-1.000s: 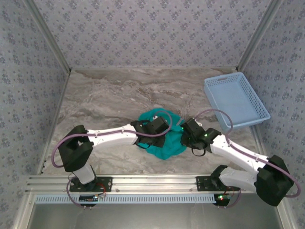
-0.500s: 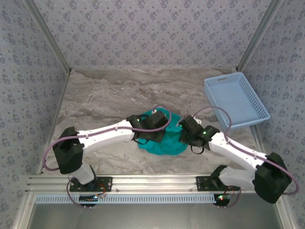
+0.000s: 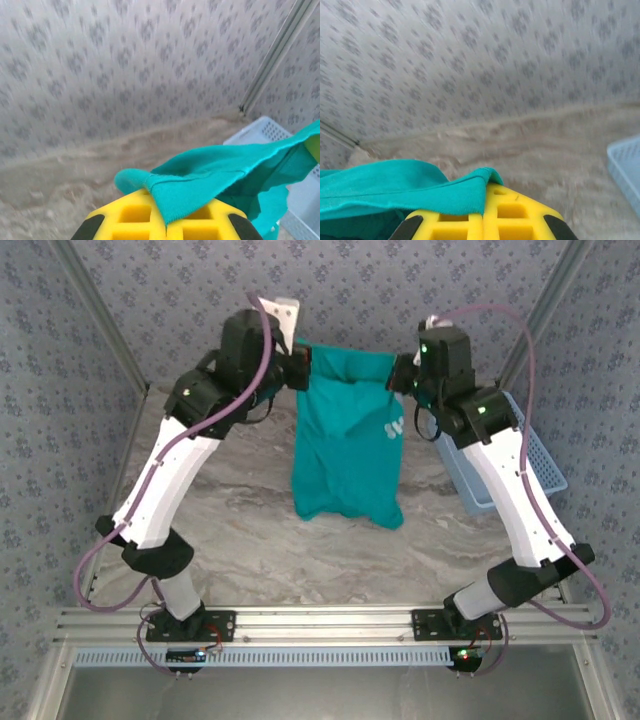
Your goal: Fold the inside-out t-shirt
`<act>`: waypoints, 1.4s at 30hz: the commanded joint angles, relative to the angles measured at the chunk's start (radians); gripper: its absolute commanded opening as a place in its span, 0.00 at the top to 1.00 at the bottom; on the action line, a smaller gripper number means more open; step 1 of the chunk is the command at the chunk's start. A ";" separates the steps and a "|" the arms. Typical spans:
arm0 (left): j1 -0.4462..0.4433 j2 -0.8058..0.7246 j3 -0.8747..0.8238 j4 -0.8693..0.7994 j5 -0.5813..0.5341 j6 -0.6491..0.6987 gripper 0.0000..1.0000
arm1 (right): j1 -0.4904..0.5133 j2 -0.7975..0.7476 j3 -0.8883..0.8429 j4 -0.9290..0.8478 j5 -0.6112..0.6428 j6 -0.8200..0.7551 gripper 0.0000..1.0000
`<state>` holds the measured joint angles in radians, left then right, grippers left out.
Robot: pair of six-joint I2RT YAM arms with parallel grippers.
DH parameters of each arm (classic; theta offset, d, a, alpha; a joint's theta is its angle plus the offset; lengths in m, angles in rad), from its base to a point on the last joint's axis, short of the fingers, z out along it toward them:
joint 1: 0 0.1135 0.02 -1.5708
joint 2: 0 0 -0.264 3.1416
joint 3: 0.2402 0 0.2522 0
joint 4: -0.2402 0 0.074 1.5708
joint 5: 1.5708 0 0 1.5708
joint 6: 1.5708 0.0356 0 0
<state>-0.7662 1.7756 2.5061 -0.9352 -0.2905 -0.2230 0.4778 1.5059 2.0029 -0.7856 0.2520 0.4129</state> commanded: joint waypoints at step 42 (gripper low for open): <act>0.215 0.277 0.396 0.299 0.189 0.423 1.00 | -0.223 0.504 0.816 0.119 -0.276 -0.097 1.00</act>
<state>-0.5430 2.1426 2.8517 -0.7227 -0.1707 0.1623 0.2409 2.1273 2.8399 -0.7586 -0.0250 0.3107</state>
